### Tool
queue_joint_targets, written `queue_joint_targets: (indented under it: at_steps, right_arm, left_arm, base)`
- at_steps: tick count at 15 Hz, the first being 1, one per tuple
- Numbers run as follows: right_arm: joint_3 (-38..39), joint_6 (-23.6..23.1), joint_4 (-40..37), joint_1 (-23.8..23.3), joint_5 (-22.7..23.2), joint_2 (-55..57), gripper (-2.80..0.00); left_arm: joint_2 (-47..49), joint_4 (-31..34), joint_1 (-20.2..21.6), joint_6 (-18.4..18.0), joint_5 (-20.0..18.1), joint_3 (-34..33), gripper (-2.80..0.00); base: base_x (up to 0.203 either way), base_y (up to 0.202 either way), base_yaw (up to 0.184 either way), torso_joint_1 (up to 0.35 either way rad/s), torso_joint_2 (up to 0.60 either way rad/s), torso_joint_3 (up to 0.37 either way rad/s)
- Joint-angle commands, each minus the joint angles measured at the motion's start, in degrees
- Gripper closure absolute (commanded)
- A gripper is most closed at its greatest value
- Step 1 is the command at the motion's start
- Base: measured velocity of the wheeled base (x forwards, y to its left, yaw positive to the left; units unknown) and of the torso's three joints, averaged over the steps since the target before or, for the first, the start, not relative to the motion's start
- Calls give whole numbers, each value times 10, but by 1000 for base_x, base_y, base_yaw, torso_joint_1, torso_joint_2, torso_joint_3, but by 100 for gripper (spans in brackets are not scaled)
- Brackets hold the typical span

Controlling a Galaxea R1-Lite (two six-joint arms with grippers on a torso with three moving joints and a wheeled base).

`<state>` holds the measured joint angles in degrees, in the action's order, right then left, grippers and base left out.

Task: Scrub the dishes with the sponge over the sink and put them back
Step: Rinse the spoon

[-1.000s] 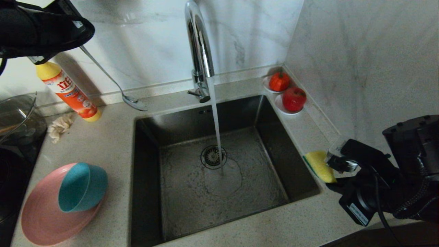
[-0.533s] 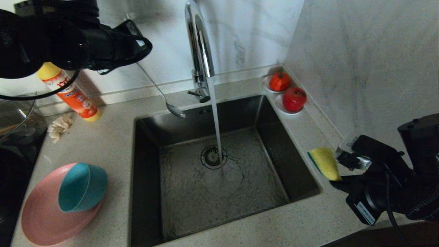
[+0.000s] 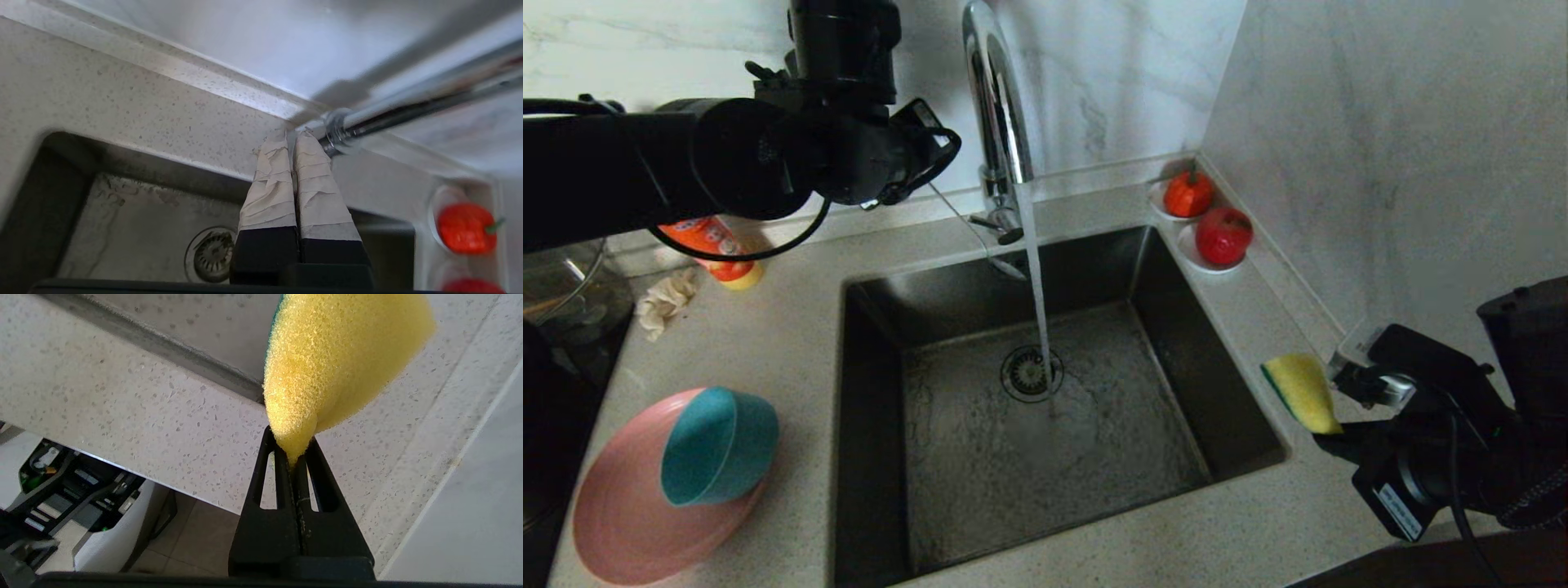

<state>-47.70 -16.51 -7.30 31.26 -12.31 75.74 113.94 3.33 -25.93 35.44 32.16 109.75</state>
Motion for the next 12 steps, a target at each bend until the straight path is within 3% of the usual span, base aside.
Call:
queue_joint_targets:
  at_steps: [1, 12]
  right_arm:
    - [1, -1, 0, -15, 8, -2, 0]
    - [3, -3, -1, -28, 15, -23, 0]
  left_arm:
    - [26, -14, -12, 6, 5, 11, 0]
    - [37, -26, -21, 8, 5, 11, 0]
  base:
    - [0, 0, 0, 0, 0, 0]
    - [0, 0, 0, 0, 0, 0]
